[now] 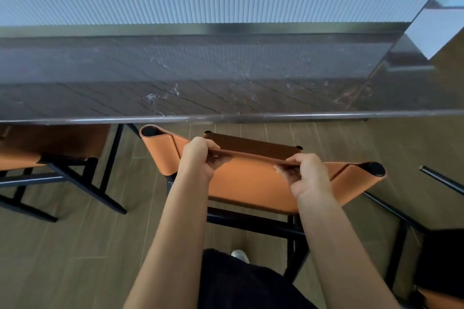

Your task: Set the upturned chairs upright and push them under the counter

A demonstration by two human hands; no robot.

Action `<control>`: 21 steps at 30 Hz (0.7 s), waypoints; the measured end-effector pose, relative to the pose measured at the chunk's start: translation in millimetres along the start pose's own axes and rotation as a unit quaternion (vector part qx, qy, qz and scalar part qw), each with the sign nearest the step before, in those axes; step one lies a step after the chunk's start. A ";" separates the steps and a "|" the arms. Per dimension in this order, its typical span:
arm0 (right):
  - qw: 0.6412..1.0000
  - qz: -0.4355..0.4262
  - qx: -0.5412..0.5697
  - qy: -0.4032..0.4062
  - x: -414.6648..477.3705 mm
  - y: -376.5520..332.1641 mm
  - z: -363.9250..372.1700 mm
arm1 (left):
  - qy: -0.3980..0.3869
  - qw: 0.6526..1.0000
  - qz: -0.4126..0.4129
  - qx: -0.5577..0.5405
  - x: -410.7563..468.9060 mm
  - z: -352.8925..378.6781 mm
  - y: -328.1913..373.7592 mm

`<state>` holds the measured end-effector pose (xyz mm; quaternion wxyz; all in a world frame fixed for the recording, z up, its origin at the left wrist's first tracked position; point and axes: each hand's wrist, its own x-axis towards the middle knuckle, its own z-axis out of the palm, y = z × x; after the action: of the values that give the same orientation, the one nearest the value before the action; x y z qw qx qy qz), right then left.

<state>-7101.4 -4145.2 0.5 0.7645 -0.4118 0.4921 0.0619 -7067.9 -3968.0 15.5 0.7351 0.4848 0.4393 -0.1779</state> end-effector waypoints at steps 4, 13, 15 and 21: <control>1.000 -0.001 0.007 0.000 1.8 -7.9 6.4 | -0.004 1.000 0.010 0.000 1.9 4.9 7.1; 0.999 -0.035 -0.014 -0.020 2.0 -15.5 72.1 | -0.024 0.997 0.051 -0.051 34.3 -14.9 63.3; 0.998 -0.051 -0.032 -0.019 2.1 -14.8 99.0 | -0.014 0.995 0.066 -0.078 43.2 -24.9 82.8; 0.994 -0.072 -0.044 -0.070 8.2 -18.7 173.6 | 0.007 0.987 0.110 -0.116 65.0 -45.4 138.4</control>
<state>-6966.1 -4040.1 35.1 0.7807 -0.4741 0.4032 0.0567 -6958.4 -3853.3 32.8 0.7984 0.4427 0.4060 -0.0409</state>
